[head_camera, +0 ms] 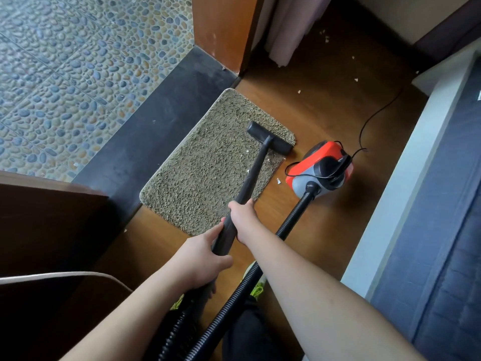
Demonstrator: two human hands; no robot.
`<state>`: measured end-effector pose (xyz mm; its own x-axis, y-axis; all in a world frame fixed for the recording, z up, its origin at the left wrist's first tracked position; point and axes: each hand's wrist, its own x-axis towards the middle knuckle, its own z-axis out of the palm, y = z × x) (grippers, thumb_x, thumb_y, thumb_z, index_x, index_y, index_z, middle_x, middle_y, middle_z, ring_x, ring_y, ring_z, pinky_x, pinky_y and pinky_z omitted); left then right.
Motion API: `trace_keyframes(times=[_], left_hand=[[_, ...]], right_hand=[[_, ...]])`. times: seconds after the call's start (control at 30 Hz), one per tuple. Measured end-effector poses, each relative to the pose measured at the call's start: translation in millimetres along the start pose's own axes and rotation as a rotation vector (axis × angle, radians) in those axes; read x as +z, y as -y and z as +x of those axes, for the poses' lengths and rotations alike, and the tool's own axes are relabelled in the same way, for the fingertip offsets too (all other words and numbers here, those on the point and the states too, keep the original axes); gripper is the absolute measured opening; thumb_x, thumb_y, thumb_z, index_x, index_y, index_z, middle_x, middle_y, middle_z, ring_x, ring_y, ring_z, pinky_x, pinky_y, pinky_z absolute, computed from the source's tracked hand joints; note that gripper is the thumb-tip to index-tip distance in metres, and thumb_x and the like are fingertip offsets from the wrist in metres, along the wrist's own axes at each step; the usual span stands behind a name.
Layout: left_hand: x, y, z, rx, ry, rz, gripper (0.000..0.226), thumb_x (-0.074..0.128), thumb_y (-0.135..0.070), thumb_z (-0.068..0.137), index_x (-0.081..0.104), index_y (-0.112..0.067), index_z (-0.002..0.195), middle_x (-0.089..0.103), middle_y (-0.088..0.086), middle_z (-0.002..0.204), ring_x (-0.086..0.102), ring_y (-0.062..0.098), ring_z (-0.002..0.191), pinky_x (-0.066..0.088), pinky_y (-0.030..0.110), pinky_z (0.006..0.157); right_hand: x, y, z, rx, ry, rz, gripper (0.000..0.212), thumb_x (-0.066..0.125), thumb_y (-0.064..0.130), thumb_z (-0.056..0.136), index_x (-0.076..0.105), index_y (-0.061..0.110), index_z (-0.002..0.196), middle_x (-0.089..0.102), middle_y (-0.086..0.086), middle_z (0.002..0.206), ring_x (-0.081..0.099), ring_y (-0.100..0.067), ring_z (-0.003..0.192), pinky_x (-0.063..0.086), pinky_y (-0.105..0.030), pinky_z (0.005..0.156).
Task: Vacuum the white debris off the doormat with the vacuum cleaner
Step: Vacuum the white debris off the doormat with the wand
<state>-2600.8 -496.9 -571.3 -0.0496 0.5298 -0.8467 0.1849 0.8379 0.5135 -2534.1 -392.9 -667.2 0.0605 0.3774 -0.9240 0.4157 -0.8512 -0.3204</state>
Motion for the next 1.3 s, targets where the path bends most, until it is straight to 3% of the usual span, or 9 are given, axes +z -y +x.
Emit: trace_keyframes(times=[0.2,0.37,0.57,0.73,0.87,0.97,1.07,1.17,1.3], left_hand=[[-4.1,-16.2,9.4,0.005,-0.001,-0.003,0.087,0.063,-0.014,0.077,0.028,-0.045,0.151,0.071,0.004,0.084,0.069,0.025,0.05,0.06,0.037,0.052],[-5.5,-27.0,18.8,-0.015,0.006,-0.032,0.087,0.062,-0.012,0.079,0.025,-0.044,0.152,0.07,0.008,0.08,0.069,0.029,0.05,0.058,0.037,0.046],[-7.1,-28.8,22.2,-0.022,0.008,-0.036,0.088,0.062,-0.012,0.079,0.025,-0.045,0.152,0.071,0.01,0.076,0.069,0.029,0.05,0.058,0.039,0.047],[-5.0,-25.9,19.0,-0.032,-0.001,-0.048,0.087,0.061,-0.011,0.079,0.026,-0.043,0.152,0.071,0.01,0.072,0.068,0.03,0.049,0.057,0.037,0.045],[-0.4,-23.0,18.7,-0.026,-0.01,-0.028,0.083,0.061,-0.013,0.079,0.029,-0.042,0.15,0.07,0.008,0.074,0.069,0.031,0.05,0.058,0.039,0.046],[3.6,-20.6,18.5,-0.021,-0.015,-0.006,0.079,0.061,-0.015,0.08,0.032,-0.045,0.147,0.068,0.007,0.081,0.069,0.033,0.051,0.059,0.043,0.047],[6.7,-18.9,19.5,-0.021,-0.016,-0.002,0.079,0.061,-0.015,0.08,0.031,-0.044,0.148,0.068,0.005,0.083,0.069,0.032,0.052,0.059,0.04,0.047],[7.7,-19.0,21.1,-0.008,-0.019,0.039,0.078,0.061,-0.019,0.08,0.032,-0.041,0.148,0.067,0.002,0.085,0.069,0.025,0.052,0.059,0.034,0.051],[8.8,-21.2,17.3,-0.008,-0.008,0.009,0.082,0.061,-0.017,0.08,0.028,-0.043,0.15,0.068,0.006,0.083,0.069,0.029,0.053,0.06,0.038,0.05]], right_hand=[[-6.9,16.5,13.1,-0.009,-0.012,-0.002,0.062,0.047,0.017,0.097,0.019,0.026,0.151,0.056,-0.012,0.104,0.058,-0.018,0.055,0.051,-0.028,0.052],[-10.9,27.3,19.1,0.003,-0.009,-0.023,0.057,0.047,0.016,0.098,0.021,0.022,0.149,0.051,-0.007,0.088,0.056,-0.018,0.055,0.049,-0.028,0.051],[-8.0,29.1,25.1,0.017,-0.003,-0.002,0.06,0.047,0.018,0.097,0.019,0.027,0.15,0.053,-0.007,0.094,0.061,-0.021,0.063,0.055,-0.034,0.063],[-1.2,24.1,24.5,0.039,-0.015,-0.049,0.07,0.049,0.025,0.094,0.012,0.035,0.153,0.057,-0.008,0.104,0.068,-0.033,0.099,0.056,-0.053,0.089],[-0.5,21.8,28.6,0.063,-0.016,-0.092,0.073,0.048,0.027,0.095,0.005,0.037,0.154,0.06,-0.009,0.109,0.068,-0.029,0.092,0.057,-0.049,0.085],[-2.3,20.3,29.8,0.085,0.001,-0.101,0.066,0.045,0.025,0.099,0.008,0.033,0.153,0.062,-0.007,0.097,0.064,-0.02,0.069,0.056,-0.036,0.068],[-4.2,20.1,32.9,0.113,0.007,-0.138,0.062,0.043,0.024,0.101,0.009,0.028,0.153,0.056,-0.005,0.09,0.065,-0.021,0.077,0.056,-0.041,0.08],[-8.0,22.3,33.3,0.101,0.016,-0.128,0.063,0.043,0.022,0.102,0.007,0.031,0.152,0.055,-0.006,0.088,0.059,-0.018,0.064,0.052,-0.034,0.064],[-10.3,21.3,25.9,0.089,0.02,-0.113,0.061,0.044,0.023,0.101,0.009,0.031,0.151,0.058,-0.009,0.092,0.061,-0.021,0.07,0.054,-0.039,0.071]])
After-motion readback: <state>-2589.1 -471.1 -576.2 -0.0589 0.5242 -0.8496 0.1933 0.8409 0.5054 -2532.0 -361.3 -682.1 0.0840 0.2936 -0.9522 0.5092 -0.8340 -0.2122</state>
